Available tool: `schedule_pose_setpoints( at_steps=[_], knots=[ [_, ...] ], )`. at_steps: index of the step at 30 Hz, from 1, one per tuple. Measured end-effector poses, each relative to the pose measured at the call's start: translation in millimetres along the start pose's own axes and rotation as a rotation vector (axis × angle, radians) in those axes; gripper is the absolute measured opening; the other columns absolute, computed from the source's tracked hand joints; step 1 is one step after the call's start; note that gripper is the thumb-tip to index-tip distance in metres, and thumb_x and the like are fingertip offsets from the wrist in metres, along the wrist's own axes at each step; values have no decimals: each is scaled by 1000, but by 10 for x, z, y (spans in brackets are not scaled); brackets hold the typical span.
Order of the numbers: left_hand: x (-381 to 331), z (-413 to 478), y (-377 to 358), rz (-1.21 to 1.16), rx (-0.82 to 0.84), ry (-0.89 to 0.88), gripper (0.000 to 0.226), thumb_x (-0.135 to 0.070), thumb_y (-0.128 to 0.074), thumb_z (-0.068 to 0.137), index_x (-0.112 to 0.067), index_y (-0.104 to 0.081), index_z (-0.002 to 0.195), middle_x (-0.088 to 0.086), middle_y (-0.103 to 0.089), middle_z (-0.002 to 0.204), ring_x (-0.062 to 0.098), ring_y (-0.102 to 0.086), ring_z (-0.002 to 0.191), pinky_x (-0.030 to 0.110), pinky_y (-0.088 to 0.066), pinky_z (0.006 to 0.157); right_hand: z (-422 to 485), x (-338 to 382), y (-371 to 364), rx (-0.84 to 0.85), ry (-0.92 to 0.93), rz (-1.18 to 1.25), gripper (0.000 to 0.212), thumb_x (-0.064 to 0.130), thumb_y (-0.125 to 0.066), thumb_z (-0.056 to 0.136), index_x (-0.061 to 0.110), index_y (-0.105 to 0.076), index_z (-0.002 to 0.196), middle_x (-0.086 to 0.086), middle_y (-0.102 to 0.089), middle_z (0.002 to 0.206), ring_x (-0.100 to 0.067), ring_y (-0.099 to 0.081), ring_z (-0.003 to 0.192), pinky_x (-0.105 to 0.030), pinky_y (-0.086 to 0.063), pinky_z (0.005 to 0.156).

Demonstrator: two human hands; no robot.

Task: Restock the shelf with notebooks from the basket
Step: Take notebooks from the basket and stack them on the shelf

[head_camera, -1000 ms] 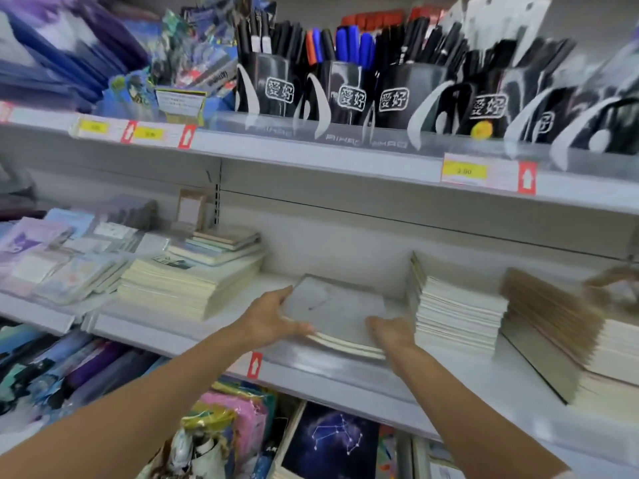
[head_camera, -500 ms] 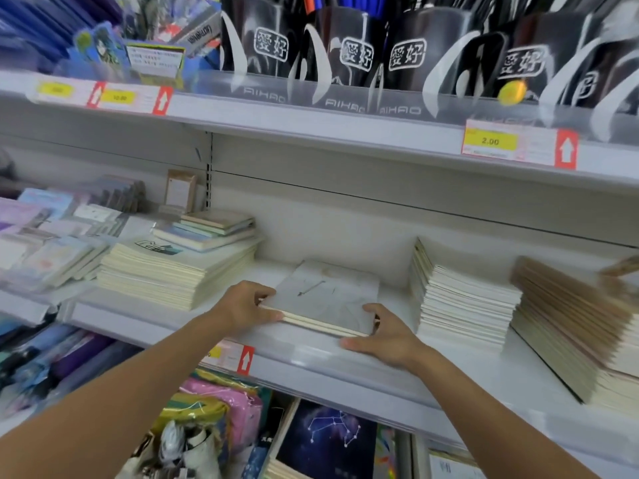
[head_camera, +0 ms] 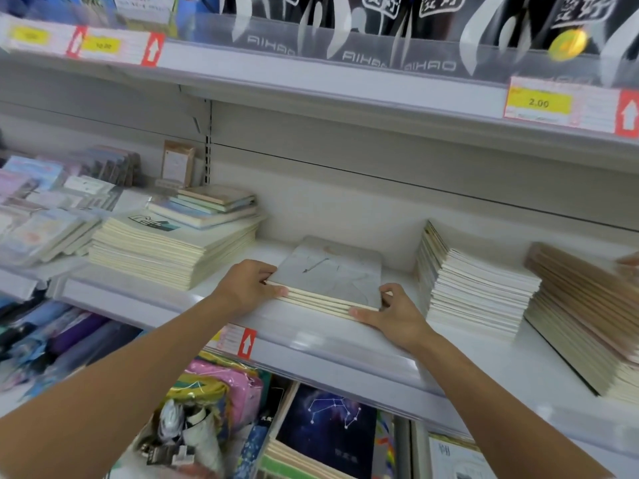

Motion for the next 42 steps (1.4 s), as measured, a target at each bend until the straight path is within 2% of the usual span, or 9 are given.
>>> schedule_pose_setpoints(
  at_steps=[6,10,15,19,23,26,33,36,42],
  knots=[
    [48,15,-22,47,40,12,61,-31,-77,78,-16,-56,133,0,-63,128,14,-61,114,38,-46,103,-64,66,20,51,1,72,41,31,-75,82,19,-57,116,18,-58,116,1,-57,104,-2,-39,87],
    [92,27,-5,70,17,37,64,-31,-75,80,-16,-51,137,1,-59,134,15,-57,121,40,-43,107,-24,36,-48,58,-6,-9,95,60,-74,72,15,-36,147,11,-43,144,-12,-42,134,-32,-33,113],
    [89,-8,69,36,-101,74,56,-30,-80,74,-21,-62,126,-2,-65,124,13,-60,114,39,-46,103,-6,63,-33,34,11,-68,88,71,-74,60,22,-57,131,12,-61,127,-11,-56,119,-33,-44,105],
    [-6,-93,163,89,-161,76,51,-32,-79,75,-19,-64,122,-2,-67,119,15,-62,108,37,-48,99,-45,122,63,-28,-33,-267,97,67,-72,66,17,-42,143,3,-48,143,-20,-46,132,-40,-36,111],
    [-263,-464,579,163,-425,0,11,-30,-70,83,-21,-63,81,-6,-65,80,15,-61,78,29,-49,70,-229,556,244,-298,166,-386,62,50,-76,75,15,-59,124,-1,-62,124,-21,-58,113,-35,-45,98],
    [-195,-783,815,198,-449,39,34,-17,-60,83,-17,-38,57,-1,-42,55,22,-42,57,28,-30,53,-533,1024,32,-381,382,-409,20,28,-71,83,14,-66,97,1,-64,98,-20,-58,98,-29,-45,79],
    [419,-1845,1189,216,-291,247,44,-4,-57,79,-16,-29,46,5,-34,47,22,-36,52,30,-28,53,-1345,1681,-1436,-102,591,-405,13,15,-64,79,20,-52,76,4,-52,79,-19,-53,73,-34,-43,64],
    [879,-2454,1346,193,-265,390,41,-10,-60,83,-13,-38,48,15,-42,57,21,-43,60,33,-41,64,-1726,1681,-2183,82,580,-344,17,18,-64,78,23,-50,70,5,-54,76,-19,-54,72,-35,-45,63],
    [2099,-3744,1574,141,-282,704,40,-9,-60,82,-13,-33,53,9,-34,58,22,-32,56,28,-28,55,-2412,1241,-3610,507,413,-330,7,20,-66,81,16,-61,78,1,-62,81,-21,-60,78,-38,-49,67]
  ],
)
Point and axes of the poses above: each hand's wrist, its own z-axis towards the middle knuckle, its own y-axis out of the back of the hand, x = y × z, the point moved 9 cm from there along z, towards the middle knuckle
